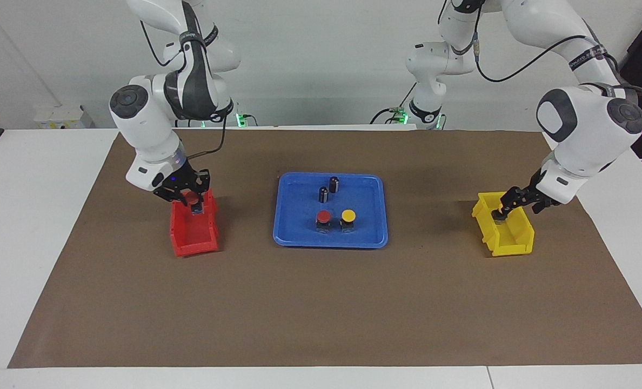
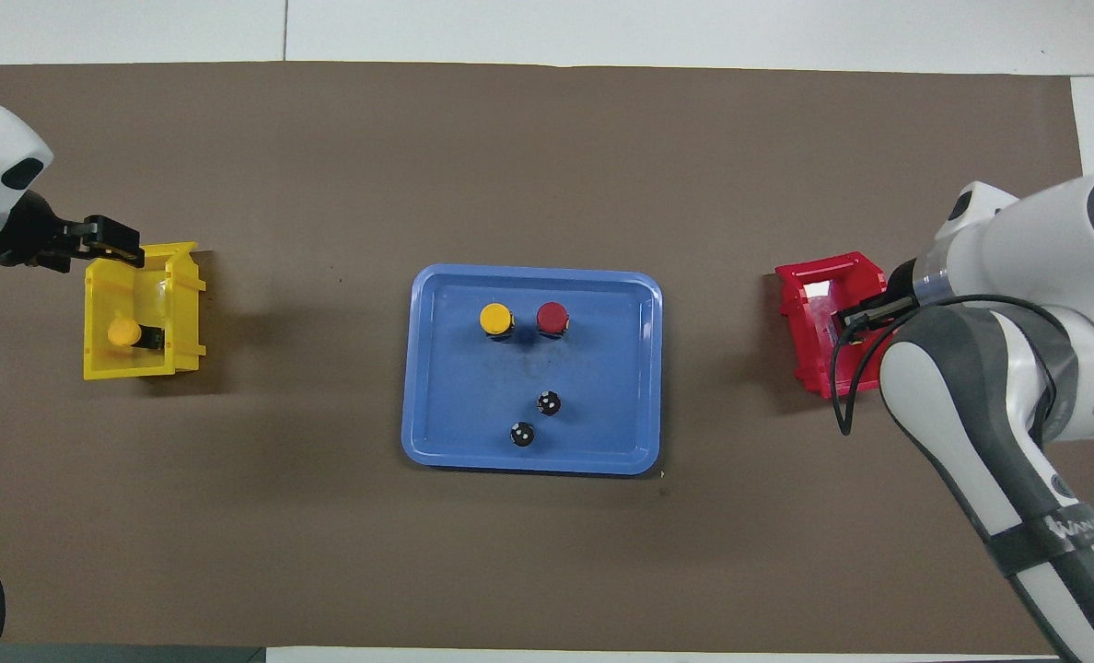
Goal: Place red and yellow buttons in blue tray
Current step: 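Place the red button in the tray while the left gripper grasps a yellow button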
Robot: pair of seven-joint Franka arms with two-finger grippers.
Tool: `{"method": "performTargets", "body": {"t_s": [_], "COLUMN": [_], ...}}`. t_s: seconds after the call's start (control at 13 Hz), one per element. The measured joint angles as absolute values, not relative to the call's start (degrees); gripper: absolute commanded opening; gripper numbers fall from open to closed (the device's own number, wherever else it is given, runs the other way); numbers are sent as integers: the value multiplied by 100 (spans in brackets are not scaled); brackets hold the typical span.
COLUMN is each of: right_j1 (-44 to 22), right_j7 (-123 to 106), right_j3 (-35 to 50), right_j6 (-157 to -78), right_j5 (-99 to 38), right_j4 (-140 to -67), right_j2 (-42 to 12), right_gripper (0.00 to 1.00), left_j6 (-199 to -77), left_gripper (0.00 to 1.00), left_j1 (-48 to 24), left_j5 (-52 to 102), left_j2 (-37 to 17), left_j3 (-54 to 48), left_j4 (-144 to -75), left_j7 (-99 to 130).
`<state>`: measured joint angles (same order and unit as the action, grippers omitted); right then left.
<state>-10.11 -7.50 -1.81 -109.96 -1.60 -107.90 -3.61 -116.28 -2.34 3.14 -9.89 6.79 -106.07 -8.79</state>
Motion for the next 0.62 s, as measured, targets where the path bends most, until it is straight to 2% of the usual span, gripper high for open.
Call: {"method": "performTargets", "body": {"t_s": [0.08, 0.23, 0.46, 0.62], "right_j1": [-1422, -2136, -2803, -2964], "right_j7": [-127, 1088, 2303, 2614], "right_j3": [-169, -124, -114, -117], "right_j6": [-10835, -10986, -11448, -11746], "right_j5": [-90, -63, -52, -51], "right_j4": [-10326, -9942, -9877, -9877], "right_j2": [-545, -871, -1365, -1699], "right_gripper": [29, 29, 30, 30], "left_j6": [-12026, -12319, -12392, -12507], "left_gripper": [80, 80, 80, 79], "left_j1": [-167, -122, -122, -122], "left_j5": [313, 313, 309, 308], "left_j2": [-884, -680, -451, -375], "left_j3": [679, 666, 631, 631], "left_j4": [-11012, -11539, -11915, -12140], "left_j7": [-1007, -1133, -1204, -1271]}}
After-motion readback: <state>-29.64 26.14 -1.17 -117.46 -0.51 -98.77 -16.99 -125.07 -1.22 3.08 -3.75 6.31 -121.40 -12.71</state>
